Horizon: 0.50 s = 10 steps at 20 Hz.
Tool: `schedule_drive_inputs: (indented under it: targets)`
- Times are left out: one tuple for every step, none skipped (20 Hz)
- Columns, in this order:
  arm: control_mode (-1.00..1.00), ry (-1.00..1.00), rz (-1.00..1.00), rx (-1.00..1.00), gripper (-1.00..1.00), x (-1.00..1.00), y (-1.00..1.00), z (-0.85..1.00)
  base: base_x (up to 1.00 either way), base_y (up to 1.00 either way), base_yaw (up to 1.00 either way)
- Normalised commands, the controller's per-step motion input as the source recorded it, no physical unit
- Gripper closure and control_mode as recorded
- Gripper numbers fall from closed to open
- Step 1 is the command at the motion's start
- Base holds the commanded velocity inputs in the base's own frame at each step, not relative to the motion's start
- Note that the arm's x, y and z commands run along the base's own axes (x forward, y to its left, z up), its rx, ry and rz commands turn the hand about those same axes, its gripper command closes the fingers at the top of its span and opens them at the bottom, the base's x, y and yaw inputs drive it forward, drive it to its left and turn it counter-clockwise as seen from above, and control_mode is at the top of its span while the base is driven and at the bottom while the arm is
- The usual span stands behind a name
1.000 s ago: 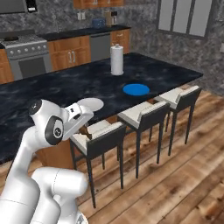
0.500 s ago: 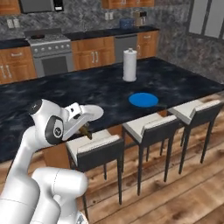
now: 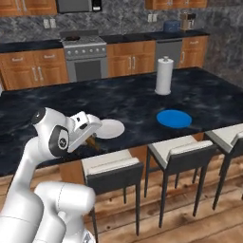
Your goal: Take the chicken drumsticks from the pan and place one on each plate on the dining counter.
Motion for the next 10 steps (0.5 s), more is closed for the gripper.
schedule_drive_inputs:
  targets:
    - [1.0,0.0,0.0,0.0,1.0,0.0,0.0,0.0,0.52,-0.06,0.34]
    - [1.0,0.0,0.0,0.0,1.0,0.0,0.0,0.0,0.54,-0.07,0.35]
    - [1.0,0.0,0.0,0.0,1.0,0.0,0.0,0.0,0.51,-0.06,0.35]
    - [1.0,0.0,0.0,0.0,1.0,0.0,0.0,0.0,0.52,-0.11,0.35]
    - [1.0,0.0,0.0,0.0,1.0,0.0,0.0,0.0,0.49,-0.14,0.35]
    - [1.0,0.0,0.0,0.0,1.0,0.0,0.0,0.0,0.51,-0.16,0.35]
    - [1.0,0.0,0.0,0.0,1.0,0.0,0.0,0.0,0.47,-0.19,0.35]
    - [1.0,0.0,0.0,0.0,1.0,0.0,0.0,0.0,0.47,-0.21,0.36]
    - [1.0,0.0,0.0,0.0,1.0,0.0,0.0,0.0,0.43,-0.23,0.36]
    - [1.0,0.0,0.0,0.0,1.0,0.0,0.0,0.0,0.39,-0.25,0.36]
